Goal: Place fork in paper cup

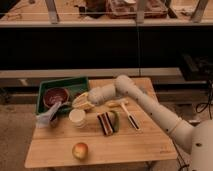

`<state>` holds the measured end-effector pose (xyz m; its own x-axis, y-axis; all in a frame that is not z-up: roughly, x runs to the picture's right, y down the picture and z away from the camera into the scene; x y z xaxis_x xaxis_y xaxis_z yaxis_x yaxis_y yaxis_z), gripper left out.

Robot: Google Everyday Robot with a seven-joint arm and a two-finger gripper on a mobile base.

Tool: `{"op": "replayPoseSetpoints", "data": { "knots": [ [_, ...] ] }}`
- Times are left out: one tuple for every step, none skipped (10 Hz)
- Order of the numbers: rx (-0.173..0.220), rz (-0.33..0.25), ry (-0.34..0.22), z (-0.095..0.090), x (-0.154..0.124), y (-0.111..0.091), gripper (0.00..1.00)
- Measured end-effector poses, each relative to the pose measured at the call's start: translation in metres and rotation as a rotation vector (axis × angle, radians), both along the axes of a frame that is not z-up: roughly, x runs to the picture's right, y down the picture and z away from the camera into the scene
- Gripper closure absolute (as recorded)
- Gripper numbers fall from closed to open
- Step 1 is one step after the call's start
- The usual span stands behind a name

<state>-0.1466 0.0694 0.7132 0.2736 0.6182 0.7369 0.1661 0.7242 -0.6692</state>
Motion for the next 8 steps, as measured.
{"op": "replayPoseSetpoints", "data": {
  "knots": [
    [-0.005,0.005,-0.021,-0.006,-0.004,-0.001,1.00],
    [-0.006,0.002,-0.038,-0.011,-0.010,-0.002,1.00],
    [-0.008,-0.002,-0.051,-0.014,-0.014,-0.003,1.00],
    [-0.013,-0.007,-0.065,-0.017,-0.019,-0.002,1.00],
    [-0.023,-0.011,-0.077,-0.018,-0.022,0.000,1.00],
    [-0.033,-0.011,-0.085,-0.018,-0.024,0.001,1.00],
    [-0.045,-0.016,-0.093,-0.017,-0.026,0.005,1.00],
    [-0.054,-0.020,-0.100,-0.016,-0.028,0.007,1.00]
  ]
}}
